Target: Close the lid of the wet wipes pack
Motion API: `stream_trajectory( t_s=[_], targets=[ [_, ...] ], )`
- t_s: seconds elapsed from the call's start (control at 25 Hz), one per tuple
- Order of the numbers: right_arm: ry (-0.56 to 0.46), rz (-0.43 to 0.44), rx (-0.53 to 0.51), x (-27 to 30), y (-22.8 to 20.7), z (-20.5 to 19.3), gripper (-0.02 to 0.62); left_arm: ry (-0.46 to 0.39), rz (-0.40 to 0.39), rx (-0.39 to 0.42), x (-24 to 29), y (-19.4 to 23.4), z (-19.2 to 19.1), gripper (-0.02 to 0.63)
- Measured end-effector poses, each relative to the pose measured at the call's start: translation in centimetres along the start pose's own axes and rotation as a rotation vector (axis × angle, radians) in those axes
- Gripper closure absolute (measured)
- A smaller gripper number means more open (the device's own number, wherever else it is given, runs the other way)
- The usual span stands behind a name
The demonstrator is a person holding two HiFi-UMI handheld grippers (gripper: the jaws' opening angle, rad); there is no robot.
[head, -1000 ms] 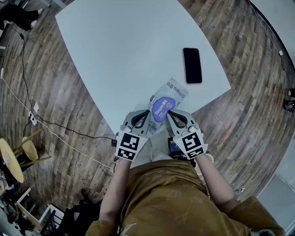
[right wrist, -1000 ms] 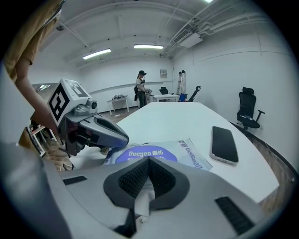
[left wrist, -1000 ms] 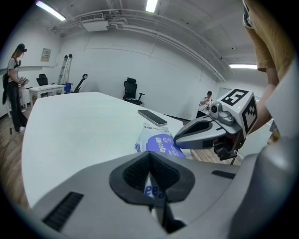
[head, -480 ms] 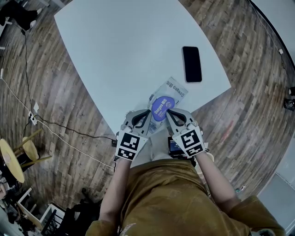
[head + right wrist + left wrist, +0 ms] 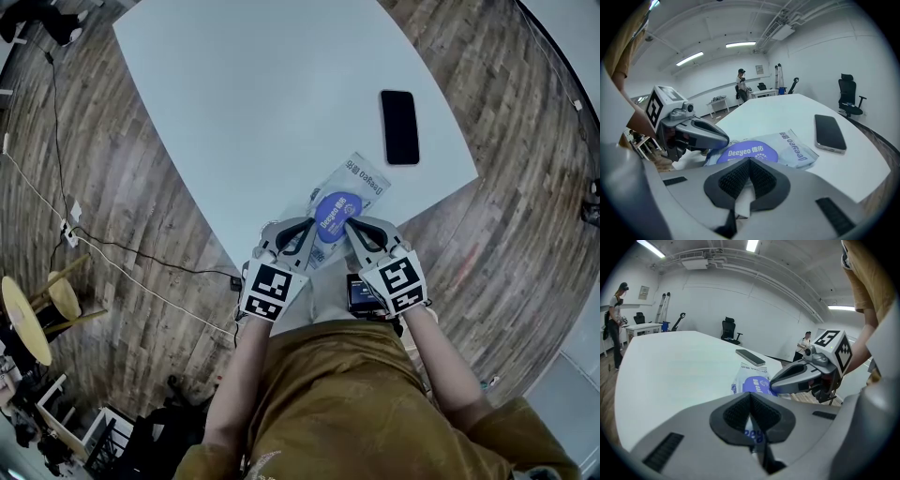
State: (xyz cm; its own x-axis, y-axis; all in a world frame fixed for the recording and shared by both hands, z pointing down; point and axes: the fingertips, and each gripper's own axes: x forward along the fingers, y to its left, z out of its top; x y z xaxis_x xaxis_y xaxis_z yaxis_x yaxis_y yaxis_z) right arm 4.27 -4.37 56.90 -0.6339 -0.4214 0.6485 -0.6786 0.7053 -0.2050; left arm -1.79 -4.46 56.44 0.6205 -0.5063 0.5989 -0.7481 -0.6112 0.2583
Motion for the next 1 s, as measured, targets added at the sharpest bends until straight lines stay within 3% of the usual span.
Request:
stream_trajectory(
  t_s=[1.0],
  targets=[
    [0.008,-0.014,0.024,0.3,-0.11,-0.13,0.588,-0.003,-0.037,-0.005,0.02,0.1,0.0,0.6]
  ],
)
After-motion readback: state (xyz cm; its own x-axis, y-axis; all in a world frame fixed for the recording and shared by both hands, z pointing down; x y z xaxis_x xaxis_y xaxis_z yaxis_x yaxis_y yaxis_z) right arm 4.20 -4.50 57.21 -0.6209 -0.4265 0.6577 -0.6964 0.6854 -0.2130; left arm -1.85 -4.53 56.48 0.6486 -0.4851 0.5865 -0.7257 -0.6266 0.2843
